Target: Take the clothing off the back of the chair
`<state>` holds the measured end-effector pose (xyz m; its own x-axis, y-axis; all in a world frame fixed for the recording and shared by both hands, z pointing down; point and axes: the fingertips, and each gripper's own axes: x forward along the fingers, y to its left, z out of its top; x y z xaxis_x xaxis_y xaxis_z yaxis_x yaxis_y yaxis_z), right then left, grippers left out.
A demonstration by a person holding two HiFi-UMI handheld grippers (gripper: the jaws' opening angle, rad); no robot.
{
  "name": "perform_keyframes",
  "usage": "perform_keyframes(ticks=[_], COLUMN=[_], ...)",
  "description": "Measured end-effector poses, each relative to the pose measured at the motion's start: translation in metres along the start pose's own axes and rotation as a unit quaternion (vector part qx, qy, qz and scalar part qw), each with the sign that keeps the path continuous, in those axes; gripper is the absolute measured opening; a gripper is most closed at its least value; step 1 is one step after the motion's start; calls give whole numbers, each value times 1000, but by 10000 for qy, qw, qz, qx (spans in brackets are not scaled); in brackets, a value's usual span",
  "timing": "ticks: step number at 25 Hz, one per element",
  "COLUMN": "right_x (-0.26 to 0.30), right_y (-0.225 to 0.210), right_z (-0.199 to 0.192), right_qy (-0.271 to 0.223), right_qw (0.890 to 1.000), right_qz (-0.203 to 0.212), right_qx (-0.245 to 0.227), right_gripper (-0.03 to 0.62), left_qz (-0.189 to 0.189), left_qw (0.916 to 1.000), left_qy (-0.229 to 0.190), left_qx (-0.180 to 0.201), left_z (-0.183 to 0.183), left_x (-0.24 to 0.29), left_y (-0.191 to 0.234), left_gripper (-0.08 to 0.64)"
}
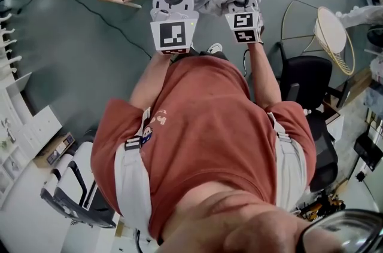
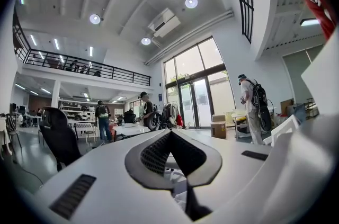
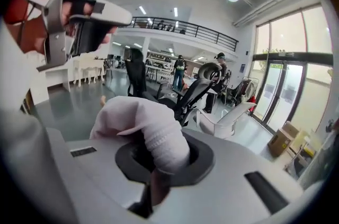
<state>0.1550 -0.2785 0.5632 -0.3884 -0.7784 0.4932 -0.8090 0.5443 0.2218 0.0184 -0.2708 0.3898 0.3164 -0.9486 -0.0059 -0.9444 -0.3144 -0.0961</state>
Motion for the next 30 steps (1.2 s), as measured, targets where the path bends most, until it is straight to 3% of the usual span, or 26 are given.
perform_keyframes(ticks=[12,22,30], right_x=[-68,-143,-192], right_y=[-53,-107,-136], right_z=[80,151,186], right_qy=[-1222,-2243,-2811], right_qw=[9882,9631,9392], right_qz=[-598,-1340,-1825], right_qx=[699,649,744], right_gripper=[35,35,35], left_qz=[-65,4,241], left_qw=[9999,9995,9959], left_qy=[-134,-295,-858], left_qx=[-8,65,-132], left_z=[23,52,88], left_x=[-2,-2,-3], left_y=[-6,1,15], left_gripper=[14,14,14])
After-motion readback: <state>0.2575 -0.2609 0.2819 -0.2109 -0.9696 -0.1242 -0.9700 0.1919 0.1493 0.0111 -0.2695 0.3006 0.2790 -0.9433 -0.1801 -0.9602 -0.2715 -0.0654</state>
